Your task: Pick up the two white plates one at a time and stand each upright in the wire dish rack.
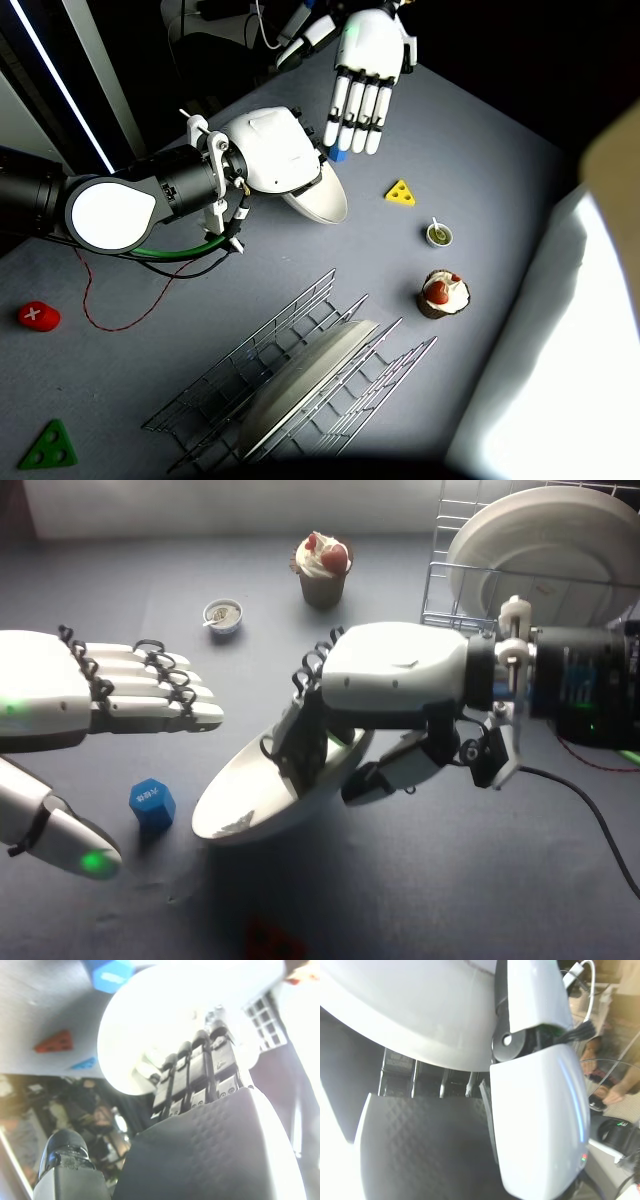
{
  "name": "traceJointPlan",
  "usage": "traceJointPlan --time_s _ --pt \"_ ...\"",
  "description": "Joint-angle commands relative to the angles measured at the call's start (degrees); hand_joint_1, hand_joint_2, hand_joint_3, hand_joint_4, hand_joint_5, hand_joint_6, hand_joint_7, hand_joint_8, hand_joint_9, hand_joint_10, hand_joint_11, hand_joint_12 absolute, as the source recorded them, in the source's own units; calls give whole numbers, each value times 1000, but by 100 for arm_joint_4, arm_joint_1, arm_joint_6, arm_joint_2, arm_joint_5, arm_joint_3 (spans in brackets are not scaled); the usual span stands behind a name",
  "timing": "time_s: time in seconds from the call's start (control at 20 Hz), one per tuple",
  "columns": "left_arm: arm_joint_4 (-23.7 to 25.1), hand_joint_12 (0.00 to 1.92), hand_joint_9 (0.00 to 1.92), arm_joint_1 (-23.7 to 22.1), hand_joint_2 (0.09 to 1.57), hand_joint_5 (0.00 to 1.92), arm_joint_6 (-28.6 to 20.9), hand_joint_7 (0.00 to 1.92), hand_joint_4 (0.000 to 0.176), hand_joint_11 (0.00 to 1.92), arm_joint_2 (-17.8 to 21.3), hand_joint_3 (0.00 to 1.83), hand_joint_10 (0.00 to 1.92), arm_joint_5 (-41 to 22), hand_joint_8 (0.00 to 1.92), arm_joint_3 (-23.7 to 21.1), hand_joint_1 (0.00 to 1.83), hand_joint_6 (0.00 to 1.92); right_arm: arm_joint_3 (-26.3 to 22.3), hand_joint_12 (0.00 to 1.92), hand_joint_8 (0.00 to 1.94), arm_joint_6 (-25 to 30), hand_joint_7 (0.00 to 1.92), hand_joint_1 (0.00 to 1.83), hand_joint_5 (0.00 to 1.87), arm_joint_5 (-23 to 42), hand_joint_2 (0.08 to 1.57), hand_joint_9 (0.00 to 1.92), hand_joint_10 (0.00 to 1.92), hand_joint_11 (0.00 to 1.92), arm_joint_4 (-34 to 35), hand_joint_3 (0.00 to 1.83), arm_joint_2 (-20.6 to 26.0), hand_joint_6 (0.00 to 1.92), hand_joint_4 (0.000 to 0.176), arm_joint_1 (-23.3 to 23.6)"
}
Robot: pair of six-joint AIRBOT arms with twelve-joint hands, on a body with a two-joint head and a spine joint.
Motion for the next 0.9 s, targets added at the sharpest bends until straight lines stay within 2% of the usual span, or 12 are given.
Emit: traceJointPlan --time_s 0.0,0.2,0.3,0.4,0.6,0.85 --pt "-335 16 56 -82 889 57 -12 64 0 57 69 0 1 -383 2 27 17 4 -26 1363 473 74 1160 1498 967 465 1046 1145 647 966 358 0 46 952 0 112" --pt "-243 8 53 -105 894 52 -12 59 0 43 216 2 1 -372 2 112 18 4 -29 1358 431 530 1179 1498 986 415 1041 1146 652 971 432 0 105 922 0 446" --pt "-156 5 49 -123 888 35 -12 52 0 37 272 0 0 -373 0 120 0 0 -29 1289 203 782 1305 1502 1051 382 1016 1211 529 1022 432 0 133 804 0 572" --pt "-53 17 81 -148 880 60 -12 81 0 69 316 0 12 -374 11 113 0 10 -28 1276 109 1044 1331 1503 1062 344 1011 1242 486 1030 433 1 181 802 0 709" --pt "158 14 98 -350 883 84 -12 93 0 81 382 0 1 -417 0 115 18 1 -16 1239 83 1339 1342 1502 1022 344 1015 1231 490 1051 435 0 283 865 0 898" --pt "313 22 108 -410 876 99 -12 105 0 106 470 0 7 -488 8 95 28 7 124 1246 83 2223 1318 1502 1031 348 1016 1242 487 1043 440 0 451 871 0 1192"
